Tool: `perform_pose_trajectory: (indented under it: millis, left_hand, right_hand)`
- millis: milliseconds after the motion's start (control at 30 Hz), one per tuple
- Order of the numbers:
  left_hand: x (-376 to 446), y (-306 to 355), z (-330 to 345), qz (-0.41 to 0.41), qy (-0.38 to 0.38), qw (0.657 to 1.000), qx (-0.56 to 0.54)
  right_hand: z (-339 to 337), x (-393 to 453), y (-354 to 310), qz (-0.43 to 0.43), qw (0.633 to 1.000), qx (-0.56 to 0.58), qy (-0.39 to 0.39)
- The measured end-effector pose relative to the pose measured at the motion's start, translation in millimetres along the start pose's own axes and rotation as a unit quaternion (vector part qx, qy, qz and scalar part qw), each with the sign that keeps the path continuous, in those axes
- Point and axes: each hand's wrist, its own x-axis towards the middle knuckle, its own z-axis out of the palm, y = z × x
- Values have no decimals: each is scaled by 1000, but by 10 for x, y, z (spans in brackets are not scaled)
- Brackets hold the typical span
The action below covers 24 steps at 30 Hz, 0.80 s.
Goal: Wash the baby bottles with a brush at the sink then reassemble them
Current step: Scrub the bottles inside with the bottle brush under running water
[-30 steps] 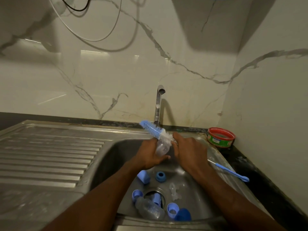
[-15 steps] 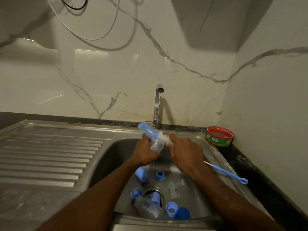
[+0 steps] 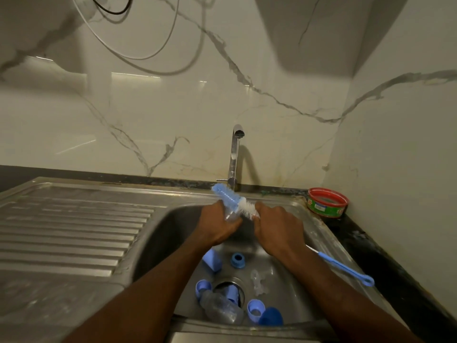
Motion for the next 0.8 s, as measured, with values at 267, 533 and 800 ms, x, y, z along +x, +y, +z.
perform_pose_trajectory:
  millis: [267, 533, 800]
  left_hand:
    - [92, -108, 40, -23, 70, 996, 59]
    - [129, -115, 68, 58, 11, 989, 134]
    - [105, -154, 54, 55, 20, 993, 98]
  right_hand:
    - [-58, -32, 23, 5, 1000, -7, 14]
    - [-79, -43, -20, 22, 1000, -3, 9]
    - [-113, -72, 11, 39, 999, -19, -16]
